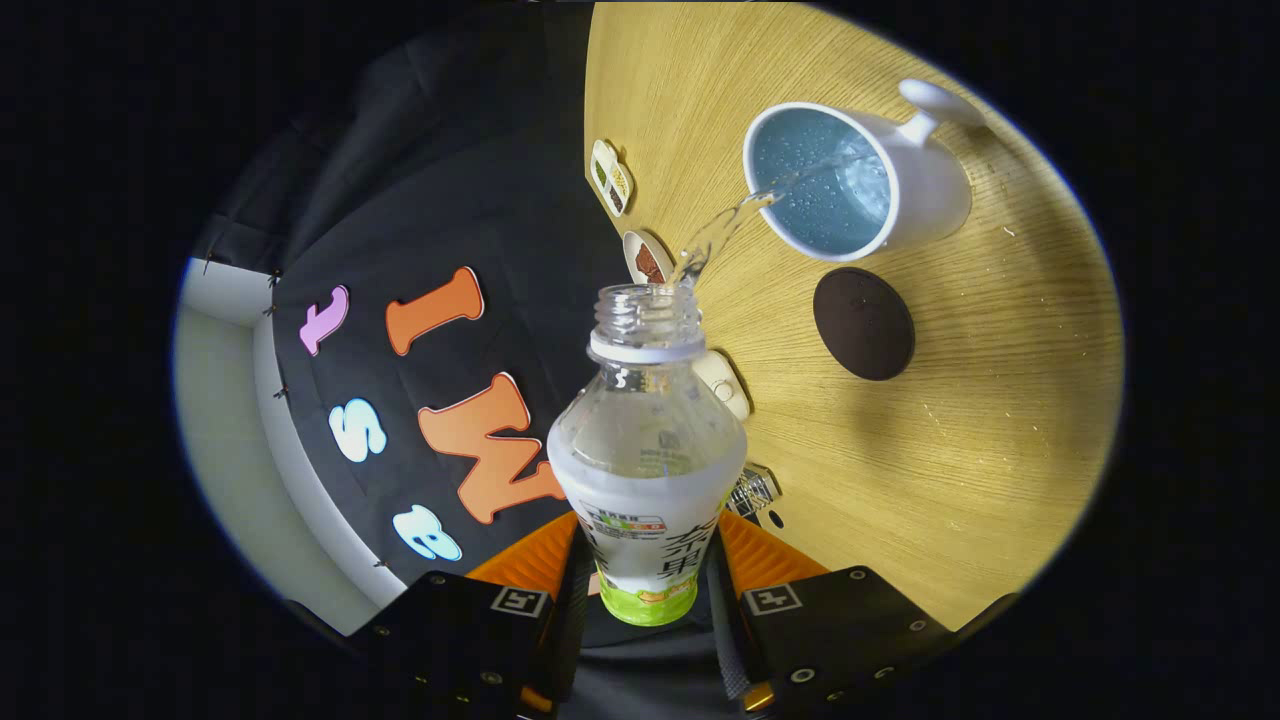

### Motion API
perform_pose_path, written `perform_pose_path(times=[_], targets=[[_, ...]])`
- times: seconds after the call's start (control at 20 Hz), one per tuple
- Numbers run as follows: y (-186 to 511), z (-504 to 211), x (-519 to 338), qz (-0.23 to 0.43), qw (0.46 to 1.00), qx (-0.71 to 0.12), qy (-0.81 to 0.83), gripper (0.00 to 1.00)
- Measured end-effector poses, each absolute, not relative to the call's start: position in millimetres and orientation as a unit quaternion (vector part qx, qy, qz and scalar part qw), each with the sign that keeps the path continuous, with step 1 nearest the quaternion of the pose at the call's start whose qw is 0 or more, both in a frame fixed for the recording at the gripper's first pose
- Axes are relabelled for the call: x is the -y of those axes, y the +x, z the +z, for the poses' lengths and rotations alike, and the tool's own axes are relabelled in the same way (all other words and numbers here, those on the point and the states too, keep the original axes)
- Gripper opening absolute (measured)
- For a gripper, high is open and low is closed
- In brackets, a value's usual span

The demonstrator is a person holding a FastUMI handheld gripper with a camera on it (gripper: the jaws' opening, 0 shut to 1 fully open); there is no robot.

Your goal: Take the bottle from table, then pour the juice into the cup, finally place the bottle on the coaster

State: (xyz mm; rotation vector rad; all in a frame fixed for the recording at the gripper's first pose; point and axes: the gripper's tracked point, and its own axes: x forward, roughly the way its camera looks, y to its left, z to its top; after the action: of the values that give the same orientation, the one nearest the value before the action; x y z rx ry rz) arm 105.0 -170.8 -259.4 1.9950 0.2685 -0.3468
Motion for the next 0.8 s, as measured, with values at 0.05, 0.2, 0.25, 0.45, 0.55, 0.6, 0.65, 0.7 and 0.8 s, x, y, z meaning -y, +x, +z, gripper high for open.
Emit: perform_pose_path(times=[0.05, 0.2, 0.25, 0.45, 0.55, 0.6, 0.65, 0.7, 0.8], targets=[[106, -260, 171, -0.145, 0.521, -0.113, 0.834, 0.56], [105, -256, 174, -0.147, 0.518, -0.108, 0.835, 0.56], [105, -255, 174, -0.147, 0.518, -0.107, 0.836, 0.56], [103, -253, 181, -0.151, 0.509, -0.098, 0.842, 0.56], [102, -255, 182, -0.155, 0.506, -0.095, 0.843, 0.56], [102, -254, 183, -0.155, 0.504, -0.093, 0.845, 0.56], [102, -253, 183, -0.155, 0.5, -0.091, 0.847, 0.56], [102, -254, 182, -0.155, 0.498, -0.089, 0.849, 0.56], [104, -253, 182, -0.154, 0.496, -0.089, 0.85, 0.56]])
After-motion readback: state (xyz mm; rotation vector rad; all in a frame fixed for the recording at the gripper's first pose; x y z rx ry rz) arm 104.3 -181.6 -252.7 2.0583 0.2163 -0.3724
